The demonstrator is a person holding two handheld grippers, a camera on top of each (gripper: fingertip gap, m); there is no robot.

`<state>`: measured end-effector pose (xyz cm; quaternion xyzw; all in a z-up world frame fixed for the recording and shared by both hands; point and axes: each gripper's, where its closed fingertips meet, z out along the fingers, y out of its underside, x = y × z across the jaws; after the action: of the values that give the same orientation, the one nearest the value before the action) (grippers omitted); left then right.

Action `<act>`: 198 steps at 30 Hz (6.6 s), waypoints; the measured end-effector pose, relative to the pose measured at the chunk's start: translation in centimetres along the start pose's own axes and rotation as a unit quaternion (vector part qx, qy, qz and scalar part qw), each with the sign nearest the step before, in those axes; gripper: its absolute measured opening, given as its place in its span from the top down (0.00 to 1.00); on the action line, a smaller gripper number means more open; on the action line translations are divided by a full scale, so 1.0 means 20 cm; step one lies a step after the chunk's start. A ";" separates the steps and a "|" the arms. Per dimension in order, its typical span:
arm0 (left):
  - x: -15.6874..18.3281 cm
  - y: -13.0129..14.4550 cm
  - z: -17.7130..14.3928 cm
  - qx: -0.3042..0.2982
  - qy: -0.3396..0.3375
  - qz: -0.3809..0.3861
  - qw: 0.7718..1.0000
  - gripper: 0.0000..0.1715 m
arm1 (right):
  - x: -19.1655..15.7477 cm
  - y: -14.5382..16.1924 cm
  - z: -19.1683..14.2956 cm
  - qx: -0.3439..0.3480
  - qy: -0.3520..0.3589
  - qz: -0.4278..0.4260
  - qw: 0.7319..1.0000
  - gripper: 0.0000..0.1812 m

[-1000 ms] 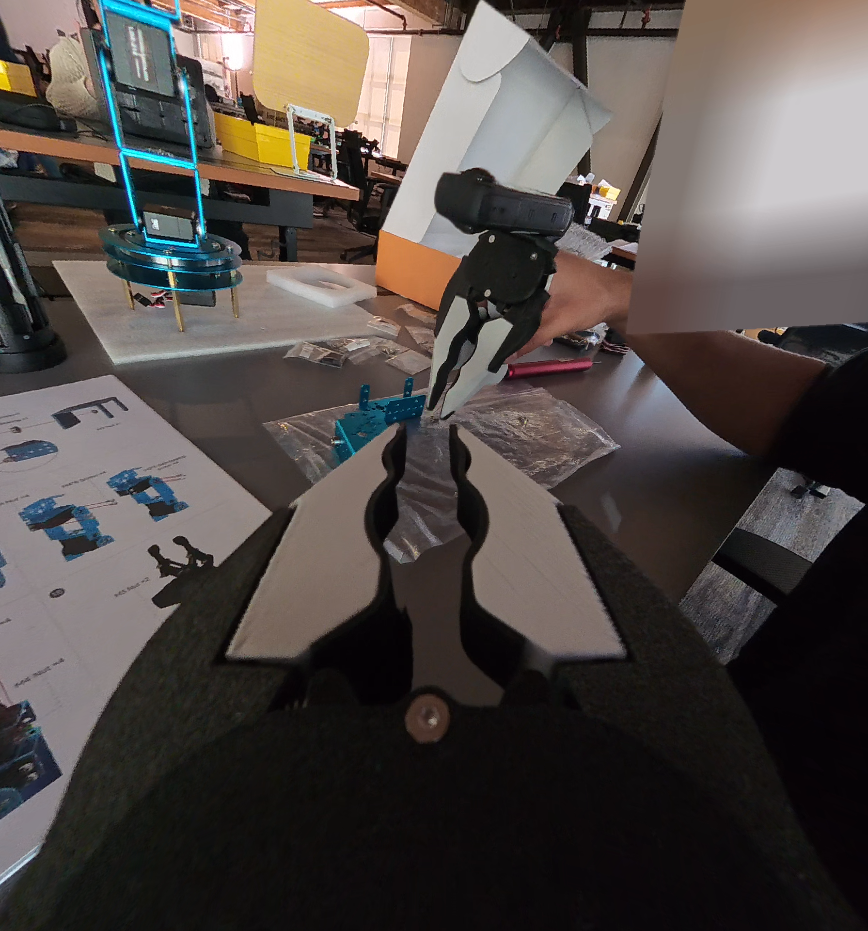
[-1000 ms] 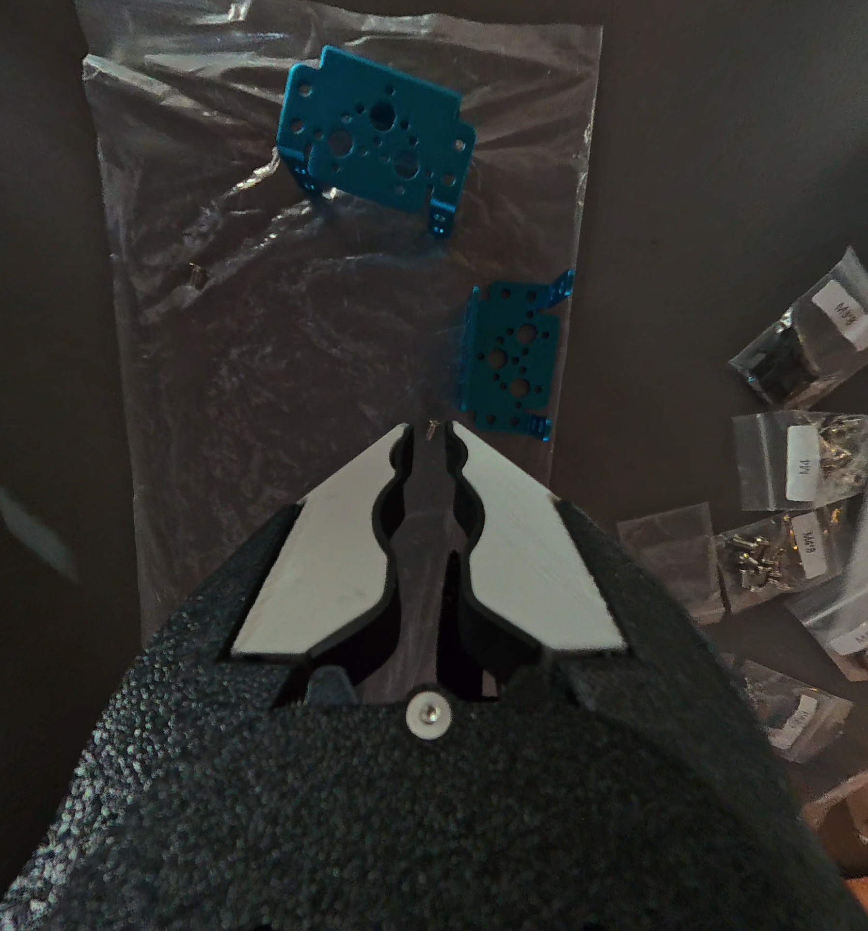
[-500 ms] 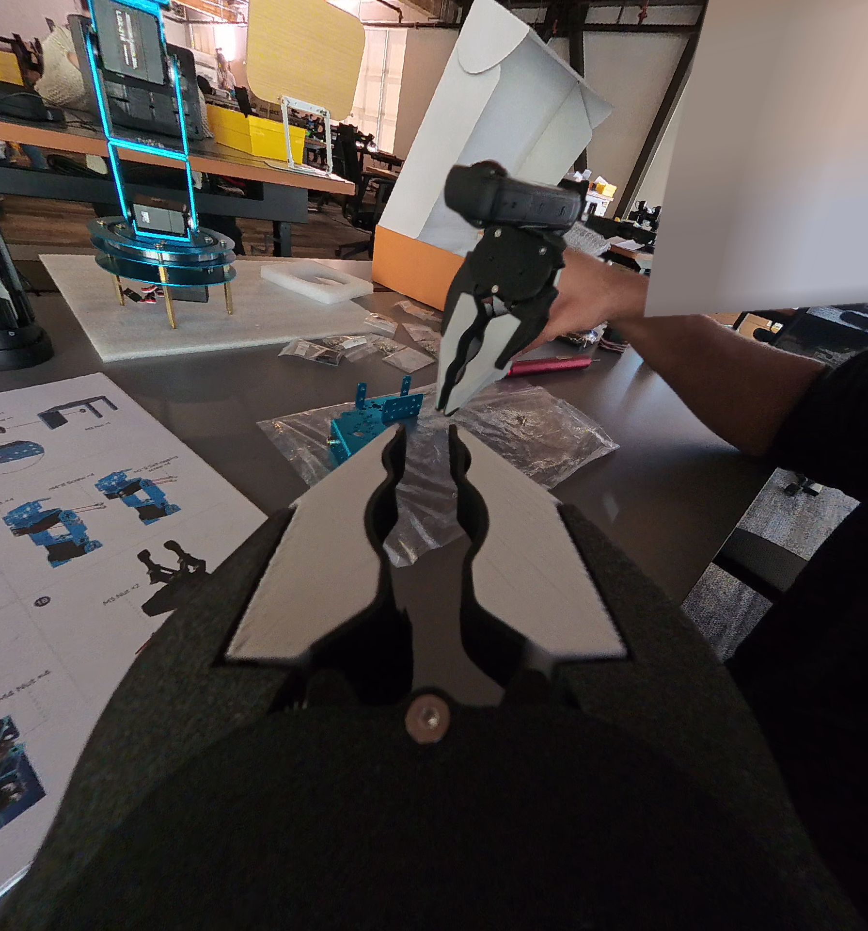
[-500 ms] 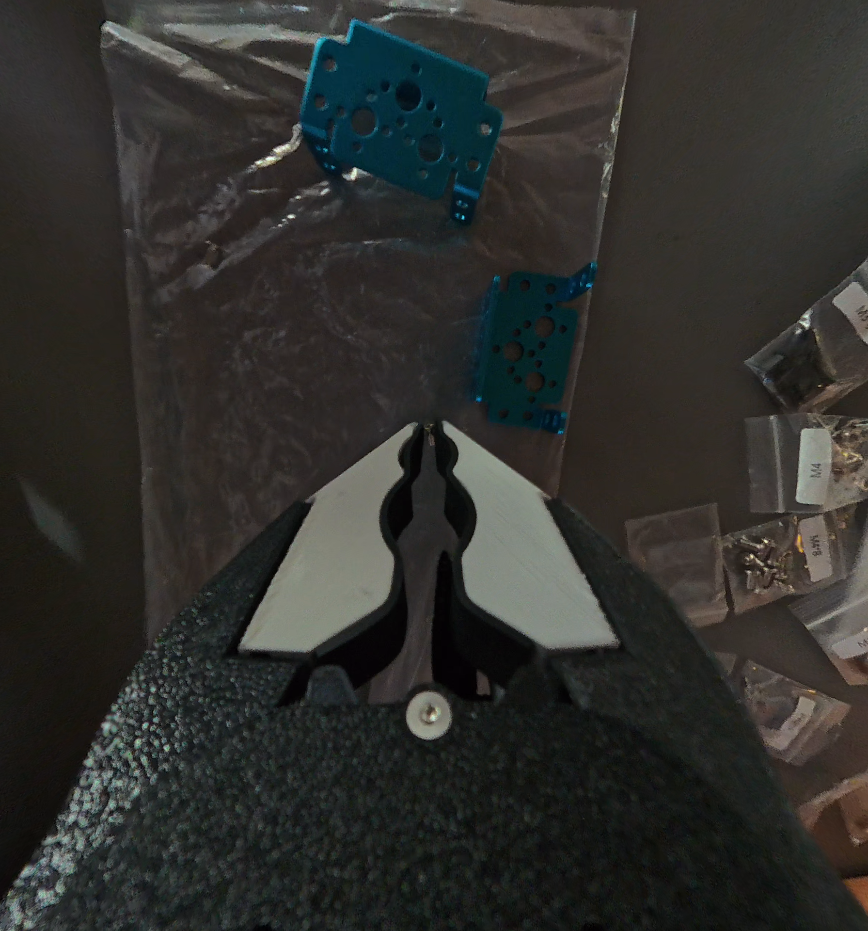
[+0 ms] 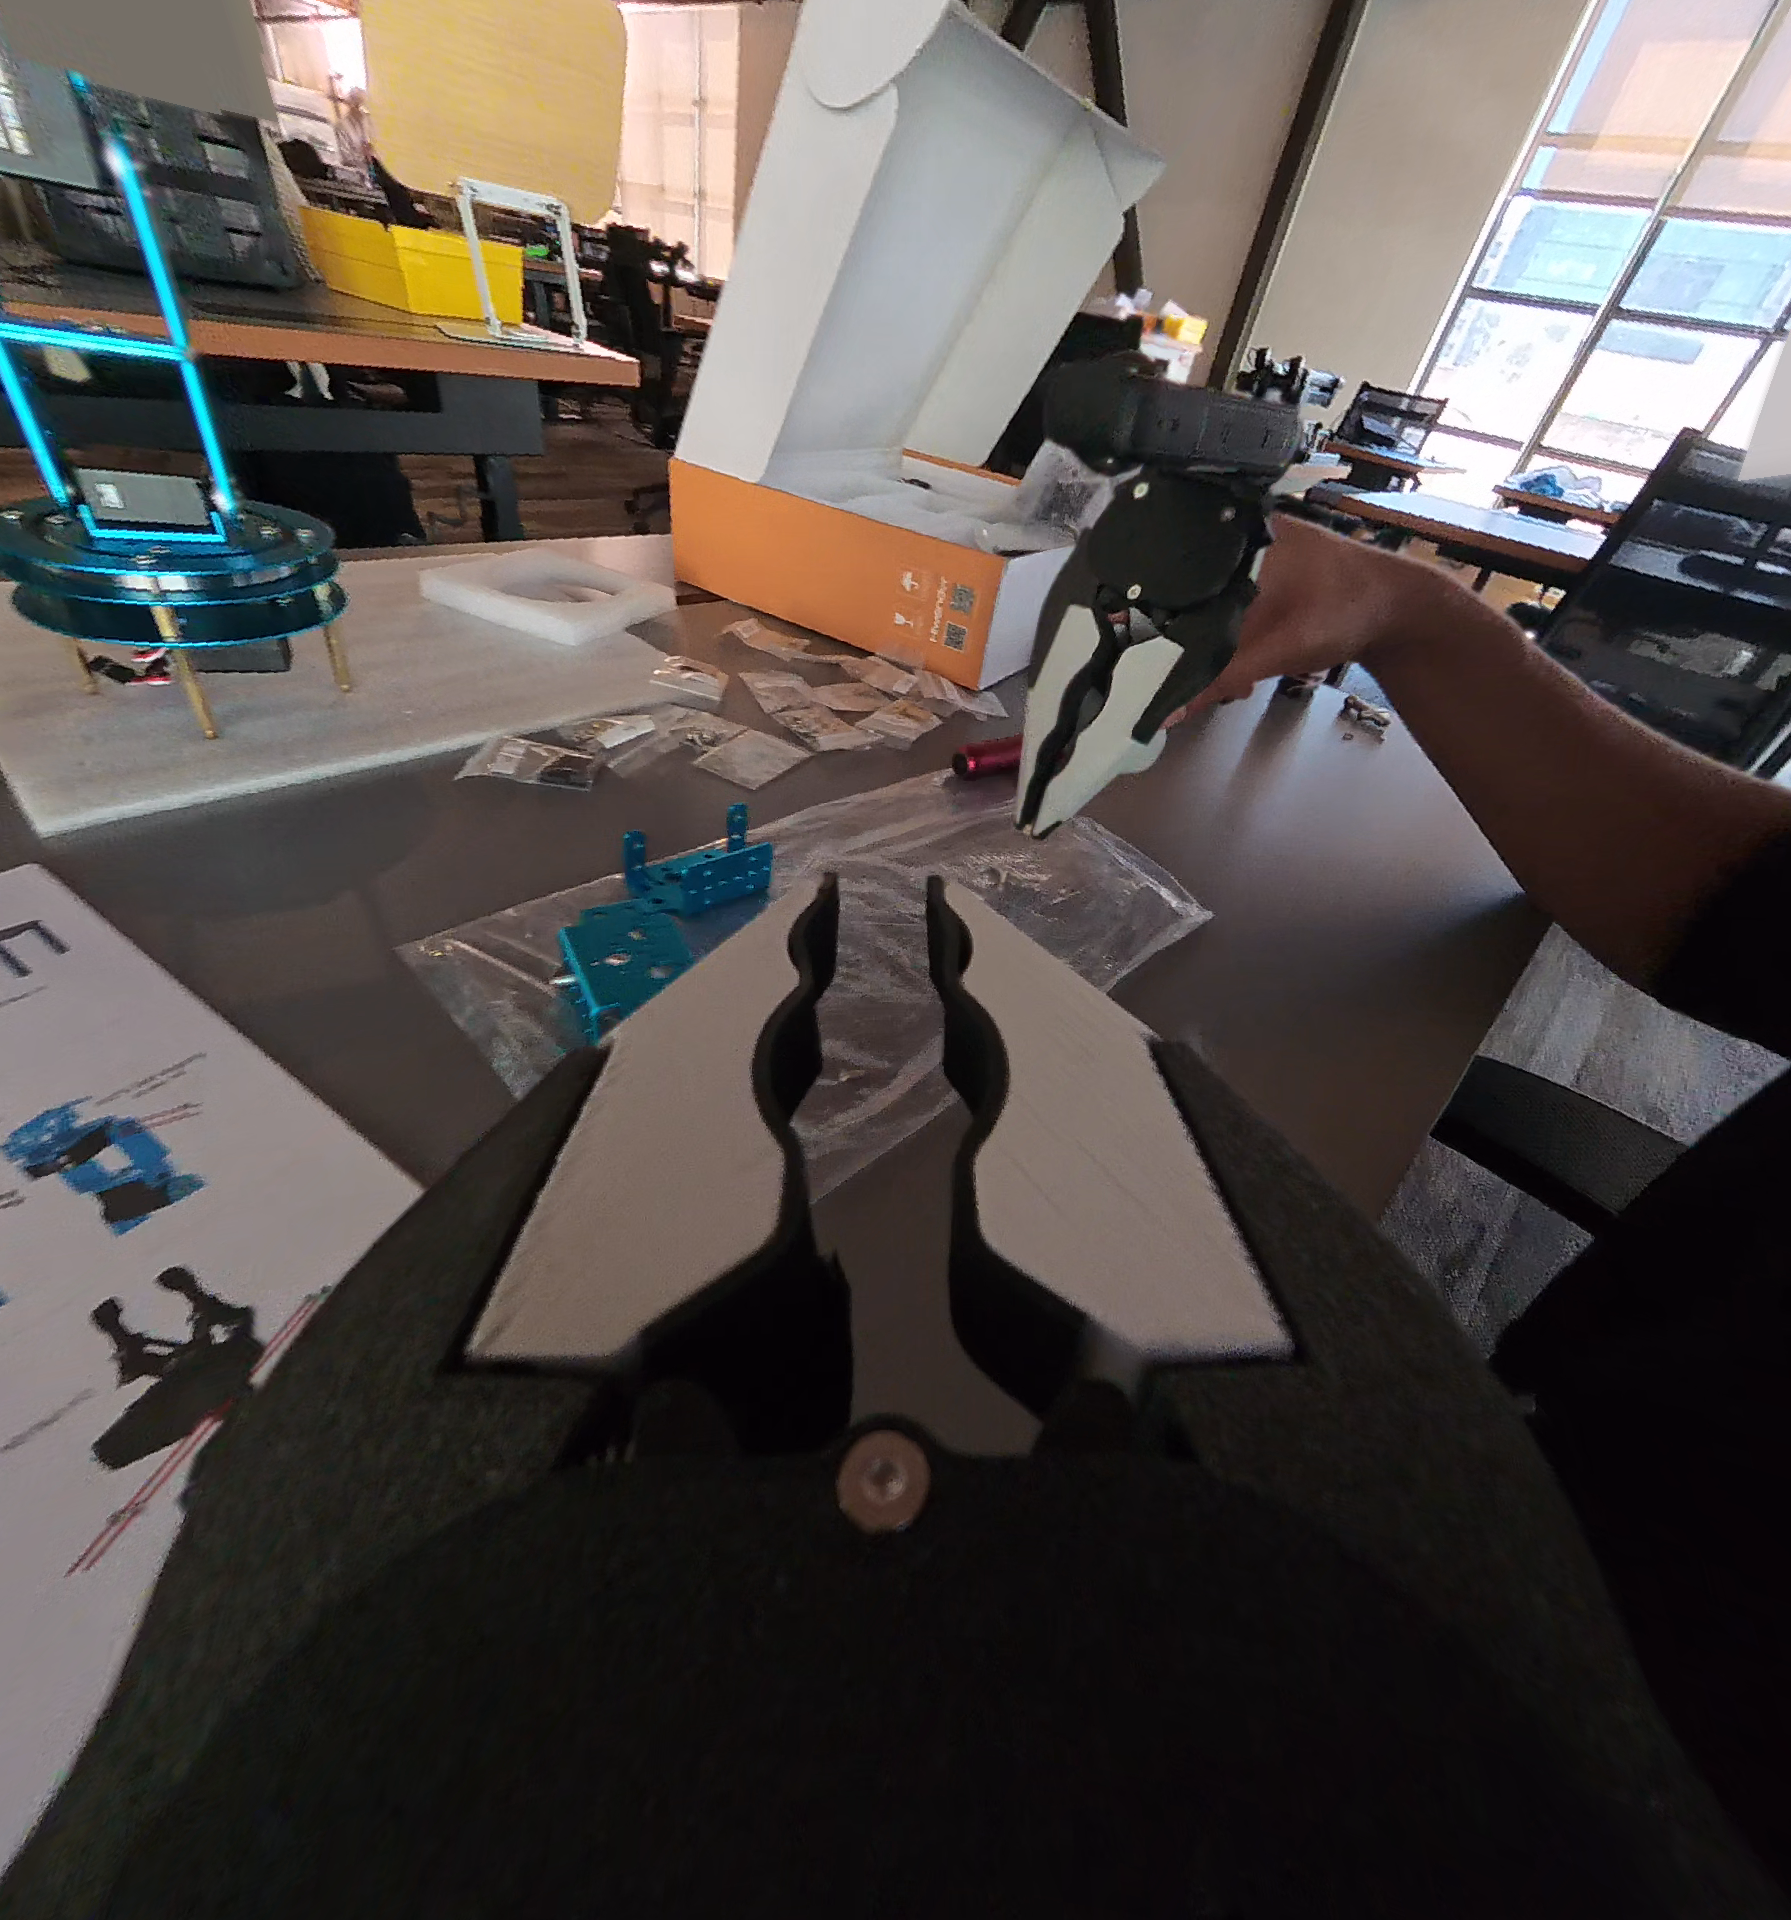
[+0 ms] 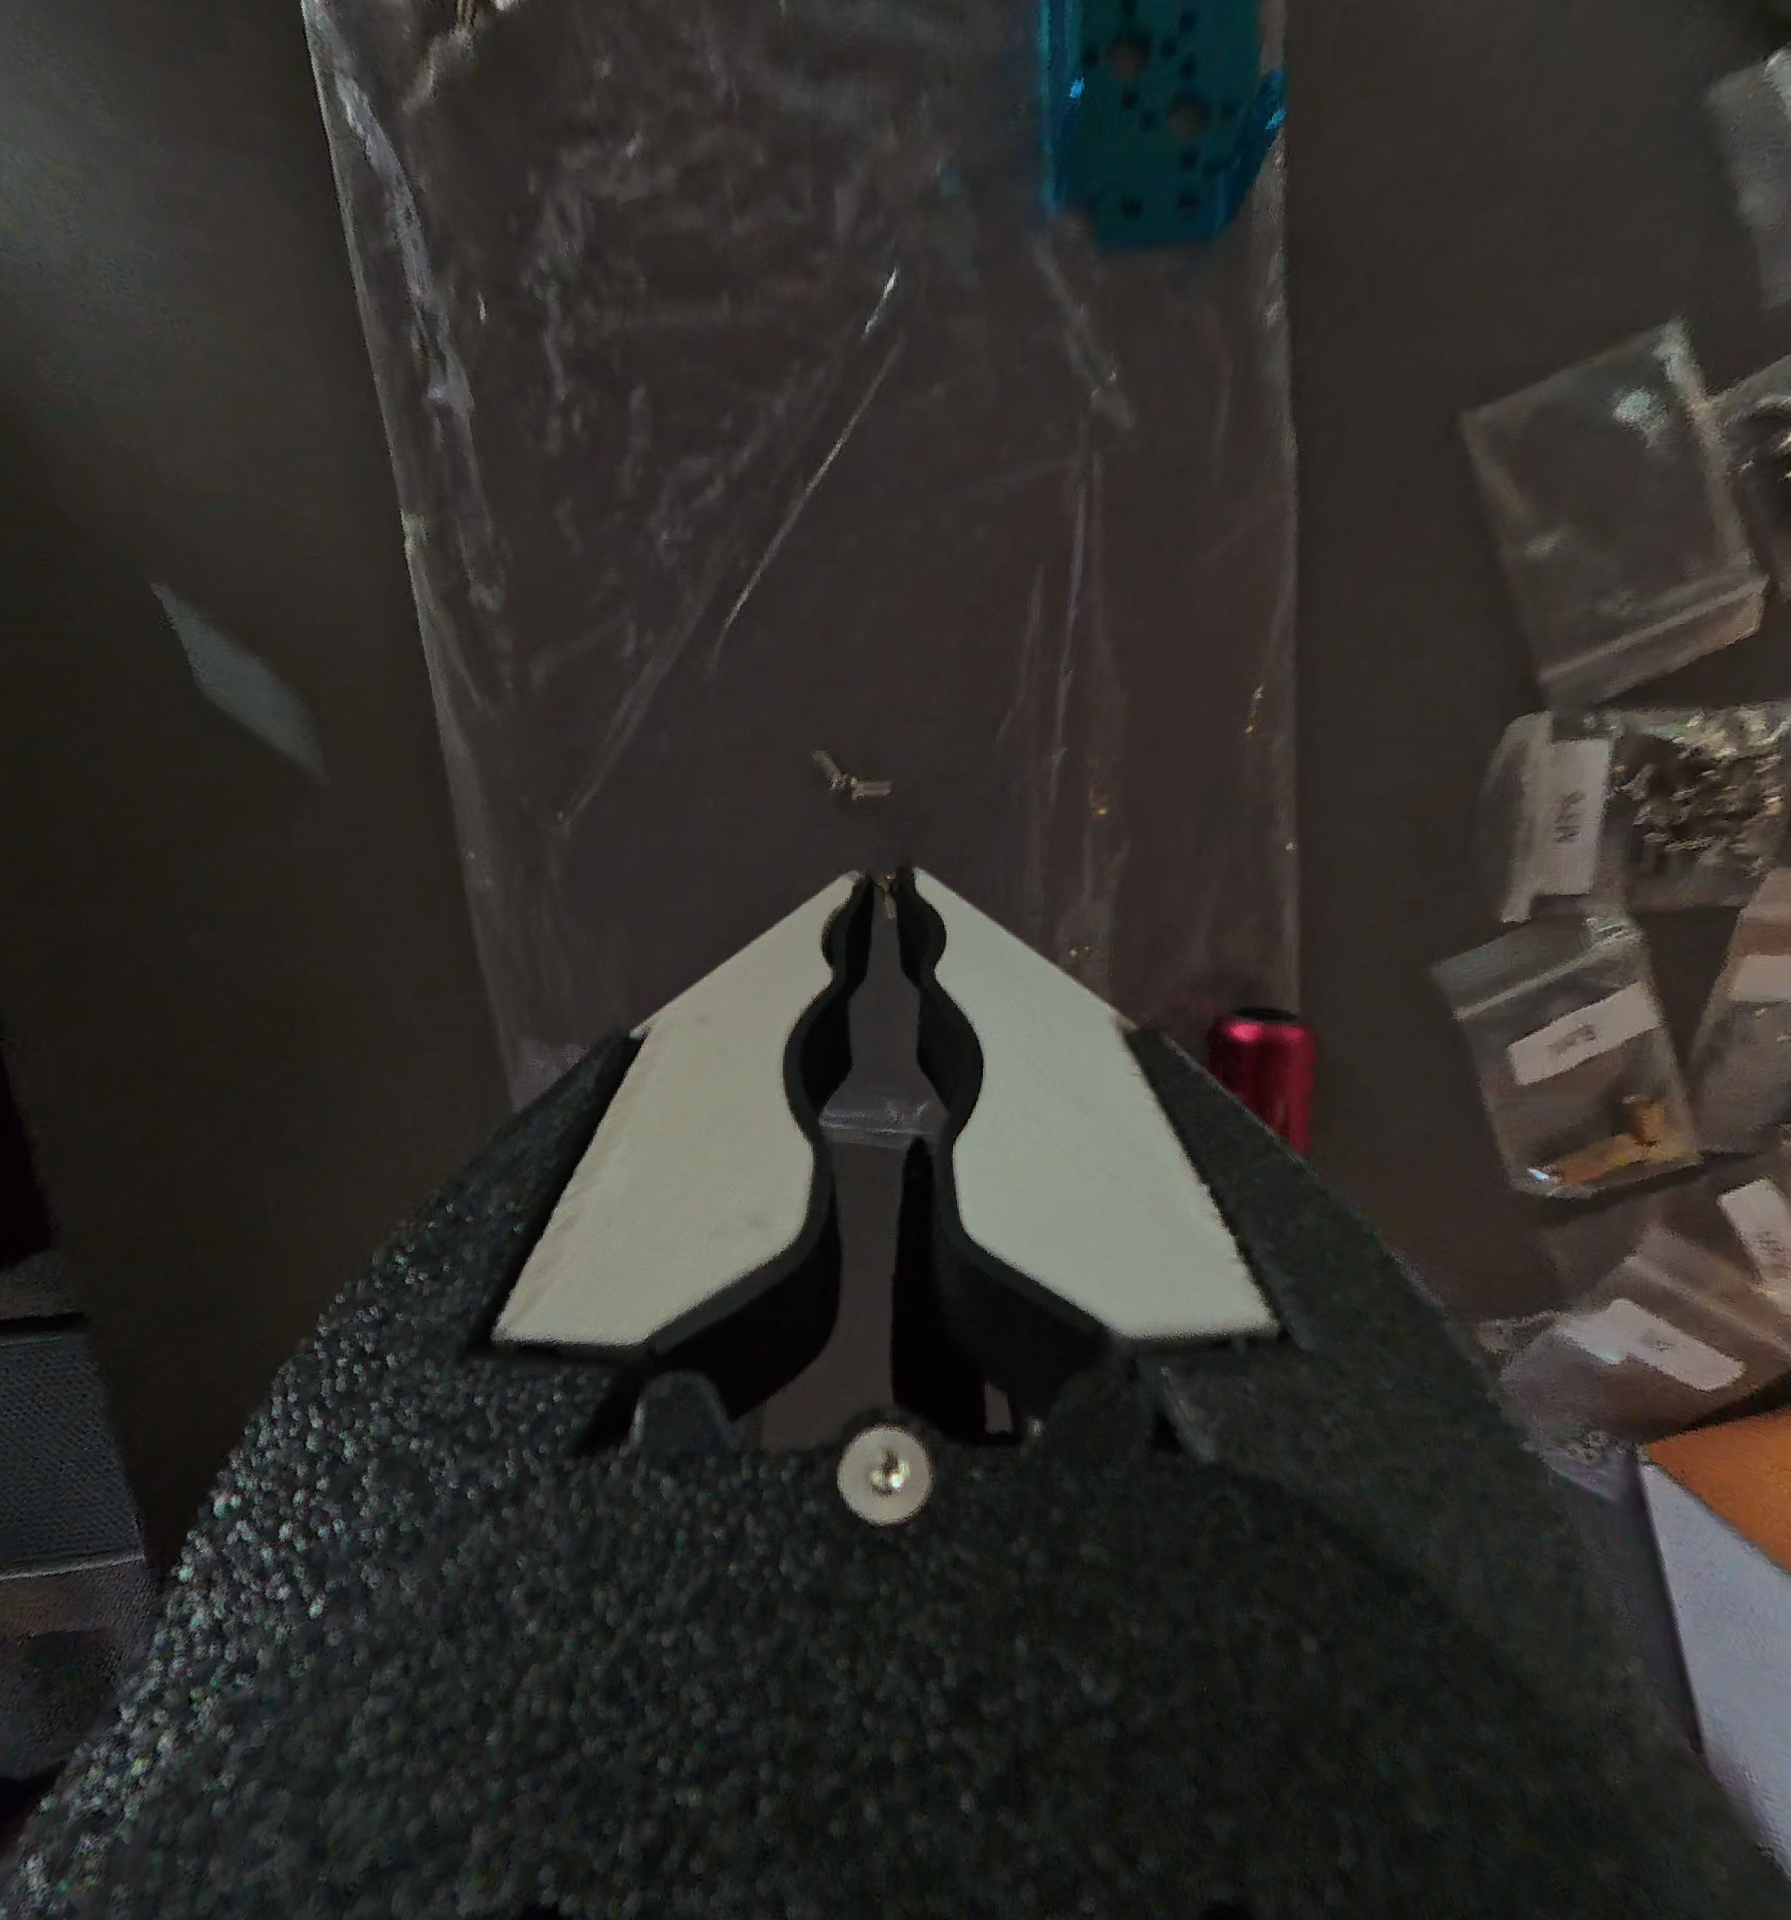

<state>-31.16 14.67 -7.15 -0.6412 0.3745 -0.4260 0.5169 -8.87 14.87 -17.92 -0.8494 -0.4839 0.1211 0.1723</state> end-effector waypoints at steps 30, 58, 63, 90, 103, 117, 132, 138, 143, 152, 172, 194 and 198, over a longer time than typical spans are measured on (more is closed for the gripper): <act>0.10 0.05 -0.22 0.010 -0.044 0.030 0.999 0.90 | -0.35 -0.54 0.11 0.092 -0.050 -0.072 0.992 0.83; -0.06 0.10 -0.39 0.026 -0.078 -0.006 0.997 0.90 | -0.41 -0.67 0.40 -0.015 -0.055 -0.143 0.988 0.99; -0.05 0.09 -0.37 0.025 -0.075 -0.004 0.997 0.90 | -0.40 -0.65 0.34 0.003 -0.048 -0.136 0.990 0.99; 0.12 0.13 -0.01 -0.045 0.005 0.031 0.999 0.90 | 0.06 0.02 0.06 -0.004 0.018 0.017 1.000 0.93; -0.03 0.07 -0.05 -0.024 -0.044 -0.001 0.999 0.90 | 0.02 -0.52 -0.45 0.441 0.083 -0.019 0.894 0.71; -0.05 0.06 -0.13 0.004 -0.085 0.017 0.996 0.90 | -0.11 -0.59 -0.29 0.441 0.053 -0.026 0.896 0.81; -0.03 0.07 -0.17 -0.008 -0.095 0.038 0.995 0.90 | -0.12 -0.59 -0.29 0.431 0.056 -0.029 0.900 0.86; -0.04 0.10 -0.18 -0.018 -0.098 0.036 0.994 0.90 | -0.11 -0.59 -0.31 0.440 0.062 -0.028 0.895 0.89; -0.06 0.11 -0.20 -0.021 -0.106 0.036 0.994 0.90 | -0.11 -0.57 -0.28 0.429 0.044 -0.019 0.902 0.89; -0.09 0.11 -0.20 -0.021 -0.109 0.032 0.993 0.90 | -0.09 -0.57 -0.26 0.424 0.051 -0.019 0.904 0.90; -0.09 0.12 -0.17 -0.027 -0.103 0.035 0.994 0.90 | -0.10 -0.56 -0.24 0.412 0.051 -0.022 0.909 0.90; -0.66 0.26 -0.67 -0.116 -0.346 -0.013 0.931 0.91 | -0.10 -0.55 -0.25 0.411 0.048 -0.019 0.910 0.90; -0.79 0.34 -0.81 -0.136 -0.393 -0.019 0.909 0.91 | -0.10 -0.56 -0.25 0.415 0.044 -0.020 0.909 0.90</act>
<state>-52.19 22.47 -14.61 -0.8279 0.1833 -0.0935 0.5218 -16.73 17.51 -8.70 -0.6957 -0.3990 0.2695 0.5330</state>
